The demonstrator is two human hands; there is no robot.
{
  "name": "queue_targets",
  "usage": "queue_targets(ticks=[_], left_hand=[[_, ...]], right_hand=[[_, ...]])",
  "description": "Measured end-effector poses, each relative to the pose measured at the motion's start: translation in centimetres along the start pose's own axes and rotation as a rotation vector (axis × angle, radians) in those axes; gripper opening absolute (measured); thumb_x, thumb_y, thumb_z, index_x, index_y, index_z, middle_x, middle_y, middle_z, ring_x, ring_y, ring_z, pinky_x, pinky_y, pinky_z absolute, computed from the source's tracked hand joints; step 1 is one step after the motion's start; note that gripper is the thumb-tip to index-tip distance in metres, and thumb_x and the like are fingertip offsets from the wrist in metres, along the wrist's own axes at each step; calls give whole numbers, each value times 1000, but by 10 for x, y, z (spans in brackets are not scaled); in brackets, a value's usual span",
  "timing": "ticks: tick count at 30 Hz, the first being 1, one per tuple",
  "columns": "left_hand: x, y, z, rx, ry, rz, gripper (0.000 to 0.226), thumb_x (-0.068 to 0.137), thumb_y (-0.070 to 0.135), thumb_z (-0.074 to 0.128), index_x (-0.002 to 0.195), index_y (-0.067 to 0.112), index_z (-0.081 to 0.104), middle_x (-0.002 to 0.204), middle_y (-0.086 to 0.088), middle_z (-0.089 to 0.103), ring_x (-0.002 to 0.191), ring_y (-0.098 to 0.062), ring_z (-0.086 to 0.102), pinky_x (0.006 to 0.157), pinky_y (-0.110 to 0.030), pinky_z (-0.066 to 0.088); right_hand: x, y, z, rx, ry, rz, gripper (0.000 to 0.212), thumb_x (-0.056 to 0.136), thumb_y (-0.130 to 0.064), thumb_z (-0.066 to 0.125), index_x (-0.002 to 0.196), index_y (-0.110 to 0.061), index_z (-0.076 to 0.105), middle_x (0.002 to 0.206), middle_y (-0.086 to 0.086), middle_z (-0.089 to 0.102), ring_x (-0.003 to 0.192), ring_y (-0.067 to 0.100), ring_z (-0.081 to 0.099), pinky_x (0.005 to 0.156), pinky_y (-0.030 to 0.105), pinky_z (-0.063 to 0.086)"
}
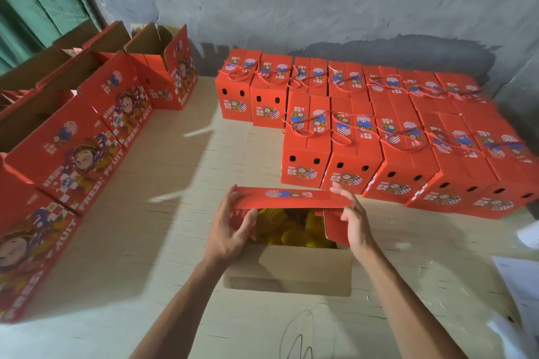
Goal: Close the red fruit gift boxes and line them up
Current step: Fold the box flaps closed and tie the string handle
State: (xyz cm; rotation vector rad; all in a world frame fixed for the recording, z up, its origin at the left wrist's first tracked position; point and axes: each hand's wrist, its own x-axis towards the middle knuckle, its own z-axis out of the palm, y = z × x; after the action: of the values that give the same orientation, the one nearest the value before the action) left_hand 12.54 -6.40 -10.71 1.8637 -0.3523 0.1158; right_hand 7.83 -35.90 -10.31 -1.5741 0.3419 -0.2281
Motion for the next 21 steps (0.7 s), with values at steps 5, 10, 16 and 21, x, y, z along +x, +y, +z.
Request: queue_targets(ticks=[5, 10, 16, 21], left_hand=[[-1, -23, -6, 8, -39, -50, 47, 102, 48, 55, 147, 33, 51, 157, 19, 41, 147, -4, 36, 116, -38, 43], [3, -23, -16, -45, -106, -48, 53, 97, 50, 66, 147, 37, 53, 157, 18, 42, 147, -5, 37, 105, -36, 54], [4, -23, -22, -15, -160, -42, 49, 99, 37, 68, 146, 39, 54, 158, 23, 40, 146, -3, 38, 94, -30, 59], [18, -24, -23, -8, -85, -49, 37, 96, 25, 73, 132, 34, 69, 146, 19, 56, 138, -5, 50, 96, -22, 54]], right_hand=[[-2, -3, -14, -88, -103, -7, 68, 76, -20, 34, 139, -14, 59, 158, -8, 44, 142, -8, 36, 111, 31, 33], [-5, 3, -16, -182, -144, -11, 70, 83, -30, 44, 152, -25, 46, 161, -20, 36, 149, -3, 28, 114, 23, 38], [-5, 16, -22, -408, -195, -39, 80, 87, -58, 72, 154, -47, 32, 159, -39, 21, 144, -17, 24, 110, 16, 29], [0, 13, -26, -449, -151, -101, 80, 84, -56, 78, 154, -36, 44, 159, -30, 34, 145, -15, 26, 111, 10, 29]])
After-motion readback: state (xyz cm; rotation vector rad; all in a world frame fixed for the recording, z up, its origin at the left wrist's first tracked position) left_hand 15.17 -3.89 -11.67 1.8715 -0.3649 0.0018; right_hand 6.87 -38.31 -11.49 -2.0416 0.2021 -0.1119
